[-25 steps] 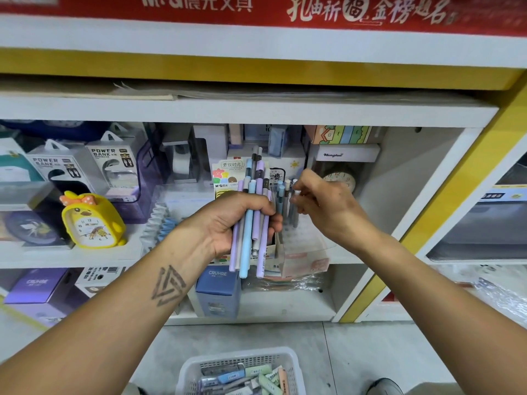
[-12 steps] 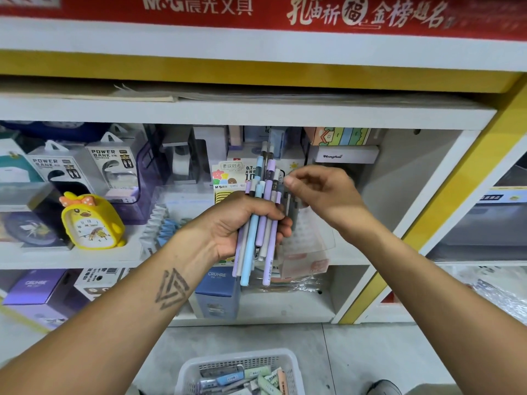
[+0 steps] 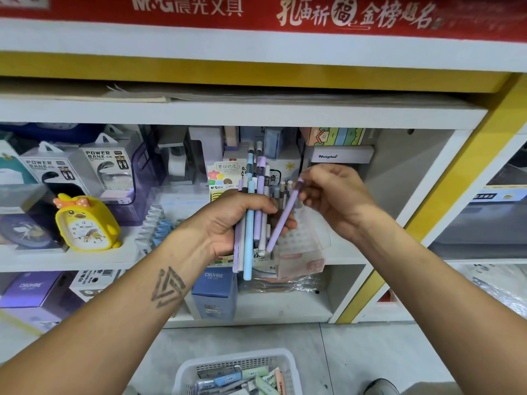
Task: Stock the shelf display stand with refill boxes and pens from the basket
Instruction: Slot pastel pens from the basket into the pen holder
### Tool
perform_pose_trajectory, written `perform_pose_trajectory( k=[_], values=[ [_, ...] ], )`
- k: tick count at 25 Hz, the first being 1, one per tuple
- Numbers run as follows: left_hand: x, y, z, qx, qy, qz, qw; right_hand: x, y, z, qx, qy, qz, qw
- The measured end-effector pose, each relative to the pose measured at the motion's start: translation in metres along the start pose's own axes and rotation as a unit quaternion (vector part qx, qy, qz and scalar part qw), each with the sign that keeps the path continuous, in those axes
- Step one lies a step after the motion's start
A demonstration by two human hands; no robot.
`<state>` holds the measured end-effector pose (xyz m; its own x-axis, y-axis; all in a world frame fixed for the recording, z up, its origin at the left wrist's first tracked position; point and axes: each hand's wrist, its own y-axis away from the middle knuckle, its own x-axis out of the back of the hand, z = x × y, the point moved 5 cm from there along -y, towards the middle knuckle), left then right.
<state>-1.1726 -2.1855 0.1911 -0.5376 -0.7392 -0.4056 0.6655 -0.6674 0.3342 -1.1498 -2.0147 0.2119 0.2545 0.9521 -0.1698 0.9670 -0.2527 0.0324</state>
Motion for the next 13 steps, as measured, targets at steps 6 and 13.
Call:
perform_pose_trajectory(
  k=[6,13],
  values=[
    [0.013,-0.001,0.003,-0.008,-0.057,0.075,0.996,0.02,-0.001,-0.027,0.191,0.324,0.112,0.92],
    [0.017,-0.001,0.002,-0.013,-0.07,0.076,0.995,0.014,-0.004,-0.004,0.235,0.456,0.093,0.853]
  ],
)
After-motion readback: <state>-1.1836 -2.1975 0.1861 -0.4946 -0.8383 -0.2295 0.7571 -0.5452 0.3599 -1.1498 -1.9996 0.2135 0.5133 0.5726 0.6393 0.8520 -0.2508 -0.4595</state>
